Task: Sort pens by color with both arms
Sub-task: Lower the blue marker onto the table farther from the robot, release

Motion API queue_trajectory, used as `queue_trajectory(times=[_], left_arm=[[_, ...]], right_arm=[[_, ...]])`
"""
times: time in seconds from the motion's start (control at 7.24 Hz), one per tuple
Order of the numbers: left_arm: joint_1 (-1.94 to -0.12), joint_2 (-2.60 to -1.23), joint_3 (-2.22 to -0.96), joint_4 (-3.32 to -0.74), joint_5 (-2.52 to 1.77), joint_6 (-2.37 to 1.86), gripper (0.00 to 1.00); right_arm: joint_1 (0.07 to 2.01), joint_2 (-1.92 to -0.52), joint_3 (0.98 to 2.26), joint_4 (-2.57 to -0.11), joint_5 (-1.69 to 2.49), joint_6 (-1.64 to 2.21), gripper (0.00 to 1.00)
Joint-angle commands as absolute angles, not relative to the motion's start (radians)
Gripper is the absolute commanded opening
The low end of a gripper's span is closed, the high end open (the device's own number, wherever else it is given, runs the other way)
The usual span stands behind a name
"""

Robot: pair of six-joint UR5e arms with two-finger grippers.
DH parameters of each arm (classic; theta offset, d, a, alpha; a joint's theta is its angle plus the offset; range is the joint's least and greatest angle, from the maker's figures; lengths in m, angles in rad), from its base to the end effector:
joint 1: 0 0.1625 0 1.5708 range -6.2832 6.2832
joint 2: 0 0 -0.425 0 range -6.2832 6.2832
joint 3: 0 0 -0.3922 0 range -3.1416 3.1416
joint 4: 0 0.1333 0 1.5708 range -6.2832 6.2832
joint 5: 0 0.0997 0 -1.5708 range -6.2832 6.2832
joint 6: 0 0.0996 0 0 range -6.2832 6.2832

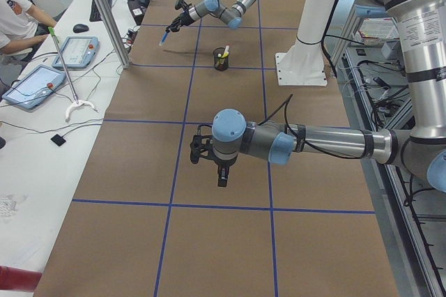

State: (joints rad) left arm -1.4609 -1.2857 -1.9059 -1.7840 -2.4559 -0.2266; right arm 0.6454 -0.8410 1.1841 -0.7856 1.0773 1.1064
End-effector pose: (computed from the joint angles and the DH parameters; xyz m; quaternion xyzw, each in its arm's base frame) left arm -0.0137 -0.3887 0.5857 0.0458 0.4384 0.0039 0.8976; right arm -0.5103 -0.6101 0.2948 0.4486 -0.3320 0.2041 0.8043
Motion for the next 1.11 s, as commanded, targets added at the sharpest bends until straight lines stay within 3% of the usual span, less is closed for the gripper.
queue_trajectory(times=[0.0, 0.97], left_arm=[[-1.462, -1.287, -1.908, -1.790, -2.456, -0.230, 1.00], [-1.462, -1.287, -1.919, -1.790, -2.457, -0.232, 1.00]], right_arm=[[0.635, -0.830, 1.154, -0.784, 1.043, 1.108, 0.00], [0.600, -0.833, 1.157, -0.750, 1.034, 1.104, 0.00]])
